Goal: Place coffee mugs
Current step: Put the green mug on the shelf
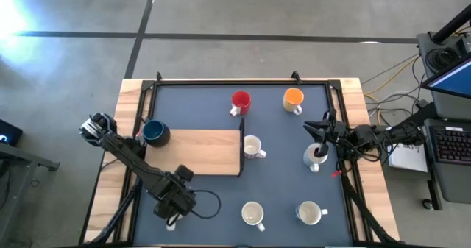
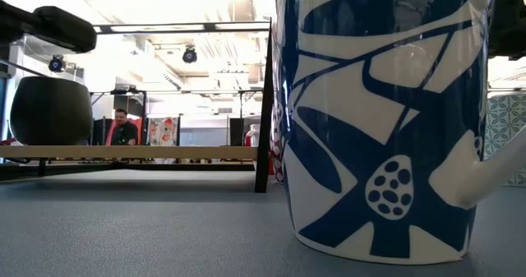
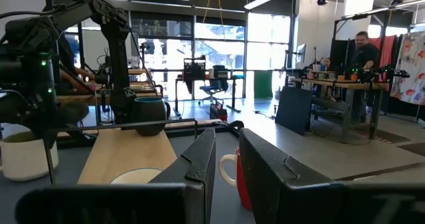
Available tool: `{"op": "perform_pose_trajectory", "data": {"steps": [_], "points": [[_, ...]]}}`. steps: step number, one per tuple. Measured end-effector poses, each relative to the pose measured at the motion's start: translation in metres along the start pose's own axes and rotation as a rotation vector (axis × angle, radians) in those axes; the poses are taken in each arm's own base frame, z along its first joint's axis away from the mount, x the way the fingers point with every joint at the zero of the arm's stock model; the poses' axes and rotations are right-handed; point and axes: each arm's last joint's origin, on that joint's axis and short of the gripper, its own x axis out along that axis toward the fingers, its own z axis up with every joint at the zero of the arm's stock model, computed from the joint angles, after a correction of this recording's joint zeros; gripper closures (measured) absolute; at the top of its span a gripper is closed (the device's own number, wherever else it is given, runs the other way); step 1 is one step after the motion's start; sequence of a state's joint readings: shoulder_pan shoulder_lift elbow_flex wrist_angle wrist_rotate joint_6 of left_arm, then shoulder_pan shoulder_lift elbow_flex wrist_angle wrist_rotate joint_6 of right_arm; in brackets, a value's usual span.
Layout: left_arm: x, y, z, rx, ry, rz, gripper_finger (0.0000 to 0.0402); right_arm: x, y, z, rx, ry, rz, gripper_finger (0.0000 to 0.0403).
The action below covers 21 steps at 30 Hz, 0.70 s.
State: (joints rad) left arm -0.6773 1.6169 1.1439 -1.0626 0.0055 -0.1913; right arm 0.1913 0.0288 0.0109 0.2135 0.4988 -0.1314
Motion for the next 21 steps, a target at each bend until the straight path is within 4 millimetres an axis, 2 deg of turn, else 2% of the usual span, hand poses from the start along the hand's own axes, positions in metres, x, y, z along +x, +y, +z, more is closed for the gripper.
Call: {"op": "perform_pose_trajectory", "data": {"steps": [4,15,21], "points": [[0.0001,0.0005,0.0001,-0.028,-0.001,0.007,0.0384,0.0,0.0,0.0,0.0,0.0,0.0,0.0344],[-0.0005,-0.0005,-0.0014,-0.271,0.008,0.004,0.0344,0.0,0.0,0.0,0.0,0.0,0.0,0.0344],[-0.0067,0.0004,-0.0058,-0.429,0.005,0.003,0.0338,0.0,0.0,0.0,0.0,0.0,0.0,0.0344]]}}
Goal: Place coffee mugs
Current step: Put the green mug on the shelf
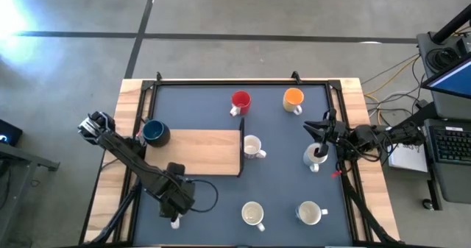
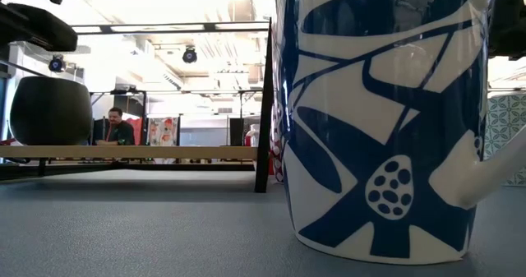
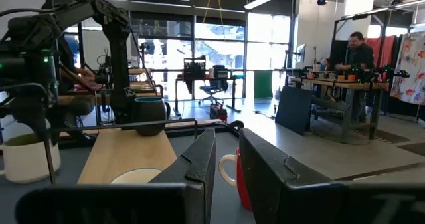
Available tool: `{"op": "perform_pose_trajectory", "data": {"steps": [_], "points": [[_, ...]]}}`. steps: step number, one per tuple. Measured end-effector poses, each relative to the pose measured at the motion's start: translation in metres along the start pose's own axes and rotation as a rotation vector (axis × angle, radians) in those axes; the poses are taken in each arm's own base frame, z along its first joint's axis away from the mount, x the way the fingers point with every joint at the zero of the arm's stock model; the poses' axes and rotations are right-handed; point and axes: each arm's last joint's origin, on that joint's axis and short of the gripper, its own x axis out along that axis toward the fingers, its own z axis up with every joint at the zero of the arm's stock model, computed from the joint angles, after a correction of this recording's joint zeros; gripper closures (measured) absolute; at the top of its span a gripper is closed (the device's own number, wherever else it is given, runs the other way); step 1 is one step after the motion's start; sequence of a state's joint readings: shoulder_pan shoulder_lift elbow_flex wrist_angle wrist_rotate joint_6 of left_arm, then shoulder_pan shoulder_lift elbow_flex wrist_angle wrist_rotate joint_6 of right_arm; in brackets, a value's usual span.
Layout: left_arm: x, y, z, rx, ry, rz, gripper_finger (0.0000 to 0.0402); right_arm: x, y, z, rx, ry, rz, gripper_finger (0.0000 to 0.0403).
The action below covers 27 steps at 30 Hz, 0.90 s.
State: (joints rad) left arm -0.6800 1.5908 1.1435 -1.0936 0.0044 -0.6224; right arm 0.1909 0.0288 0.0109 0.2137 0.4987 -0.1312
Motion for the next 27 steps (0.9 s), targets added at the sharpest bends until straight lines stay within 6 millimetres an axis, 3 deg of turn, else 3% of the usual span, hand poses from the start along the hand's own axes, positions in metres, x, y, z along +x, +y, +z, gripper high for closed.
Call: {"op": "perform_pose_trajectory", "data": {"steps": [13,27], "points": [[-0.003,-0.004,-0.017,-0.242,0.04,0.093,0.0337,0.0,0.0,0.0,0.0,0.0,0.0,0.0344],[0.003,-0.008,-0.025,-0.718,0.076,0.104,0.0337,0.0,0.0,0.0,0.0,0.0,0.0,0.0344]]}}
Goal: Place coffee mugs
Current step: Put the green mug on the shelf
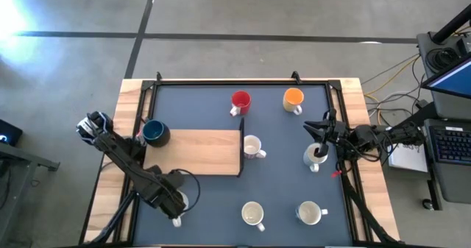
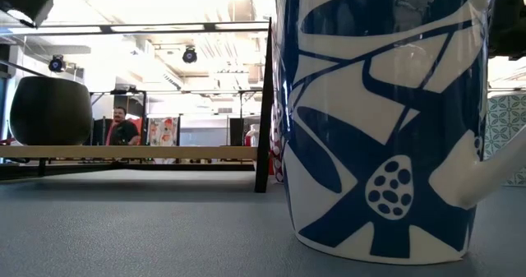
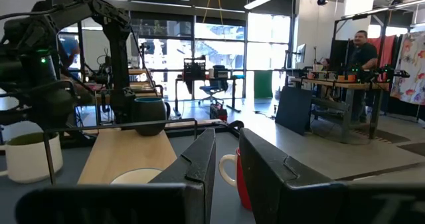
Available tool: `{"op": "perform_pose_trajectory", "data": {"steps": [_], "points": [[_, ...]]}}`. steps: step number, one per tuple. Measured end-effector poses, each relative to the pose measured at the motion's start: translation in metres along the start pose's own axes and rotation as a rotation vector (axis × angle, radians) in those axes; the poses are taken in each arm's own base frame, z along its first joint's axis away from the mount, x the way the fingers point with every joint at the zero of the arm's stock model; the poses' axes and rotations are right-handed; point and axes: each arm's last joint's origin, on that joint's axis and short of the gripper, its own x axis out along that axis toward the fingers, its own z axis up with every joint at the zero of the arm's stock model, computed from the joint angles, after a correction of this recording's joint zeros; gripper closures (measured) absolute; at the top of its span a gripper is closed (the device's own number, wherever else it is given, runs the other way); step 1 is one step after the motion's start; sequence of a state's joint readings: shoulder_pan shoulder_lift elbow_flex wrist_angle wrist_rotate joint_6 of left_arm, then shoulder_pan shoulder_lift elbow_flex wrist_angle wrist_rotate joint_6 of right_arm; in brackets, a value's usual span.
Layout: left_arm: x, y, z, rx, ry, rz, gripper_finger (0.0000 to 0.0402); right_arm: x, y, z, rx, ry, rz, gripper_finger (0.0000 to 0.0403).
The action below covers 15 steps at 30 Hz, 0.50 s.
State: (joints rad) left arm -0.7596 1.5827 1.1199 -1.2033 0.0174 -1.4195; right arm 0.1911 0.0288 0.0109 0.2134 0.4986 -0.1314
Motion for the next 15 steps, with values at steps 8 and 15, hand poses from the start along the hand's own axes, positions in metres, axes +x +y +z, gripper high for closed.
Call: {"op": "perform_pose_trajectory", "data": {"steps": [8,15], "points": [[0.021,0.0,-0.001,0.101,-0.006,-0.029,0.0351,0.0,0.0,0.0,0.0,0.0,0.0,0.0344],[0.021,-0.001,-0.001,0.262,-0.013,-0.038,0.039,0.0,0.0,0.0,0.0,0.0,0.0,0.0344]]}}
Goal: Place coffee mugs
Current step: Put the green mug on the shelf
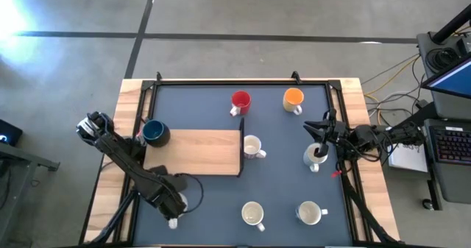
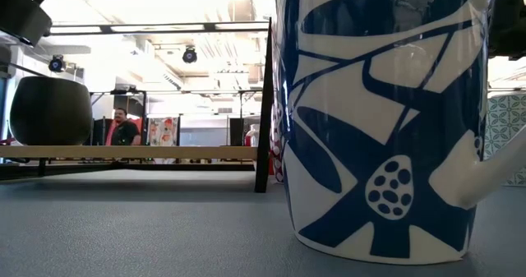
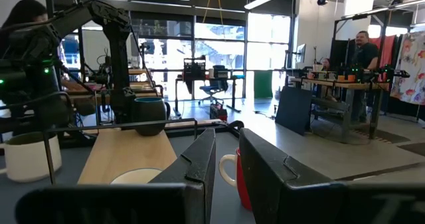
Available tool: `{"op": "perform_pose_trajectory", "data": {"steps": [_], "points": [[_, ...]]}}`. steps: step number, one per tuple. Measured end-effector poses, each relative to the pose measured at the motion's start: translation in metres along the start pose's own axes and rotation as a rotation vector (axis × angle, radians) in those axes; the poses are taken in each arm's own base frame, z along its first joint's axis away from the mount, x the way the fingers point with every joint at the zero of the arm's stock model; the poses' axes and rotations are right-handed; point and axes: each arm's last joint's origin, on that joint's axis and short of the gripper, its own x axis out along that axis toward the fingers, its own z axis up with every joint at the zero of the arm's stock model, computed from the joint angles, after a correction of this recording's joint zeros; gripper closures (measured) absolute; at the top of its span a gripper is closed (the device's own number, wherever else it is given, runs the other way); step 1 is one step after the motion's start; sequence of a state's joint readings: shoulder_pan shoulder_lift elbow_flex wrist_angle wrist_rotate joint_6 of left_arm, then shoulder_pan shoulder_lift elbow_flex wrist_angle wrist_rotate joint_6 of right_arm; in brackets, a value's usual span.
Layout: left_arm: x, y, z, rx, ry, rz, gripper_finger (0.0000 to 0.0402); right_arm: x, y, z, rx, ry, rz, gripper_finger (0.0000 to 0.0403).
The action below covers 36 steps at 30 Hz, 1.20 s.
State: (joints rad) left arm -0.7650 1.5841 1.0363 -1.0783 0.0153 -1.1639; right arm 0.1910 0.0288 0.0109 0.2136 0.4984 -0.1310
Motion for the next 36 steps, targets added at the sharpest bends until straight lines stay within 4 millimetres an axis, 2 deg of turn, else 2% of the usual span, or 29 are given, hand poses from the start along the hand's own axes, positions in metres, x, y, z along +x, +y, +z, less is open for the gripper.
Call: {"op": "perform_pose_trajectory", "data": {"steps": [4,9,20,29,36], "points": [[-0.002,0.0,0.0,0.129,0.003,0.003,0.0393,0.0,0.0,0.0,0.0,0.0,0.0,0.0344],[-0.016,0.004,-0.002,0.284,0.031,0.05,0.0393,0.0,0.0,0.0,0.0,0.0,0.0,0.0344],[-0.036,0.02,0.0,0.457,-0.053,0.127,0.0391,0.0,0.0,0.0,0.0,0.0,0.0,0.0344],[-0.055,0.039,0.003,0.435,-0.084,0.085,0.0391,0.0,0.0,0.0,0.0,0.0,0.0,0.0344],[-0.066,0.061,0.002,0.36,-0.07,0.137,0.0391,0.0,0.0,0.0,0.0,0.0,0.0,0.0344]]}}
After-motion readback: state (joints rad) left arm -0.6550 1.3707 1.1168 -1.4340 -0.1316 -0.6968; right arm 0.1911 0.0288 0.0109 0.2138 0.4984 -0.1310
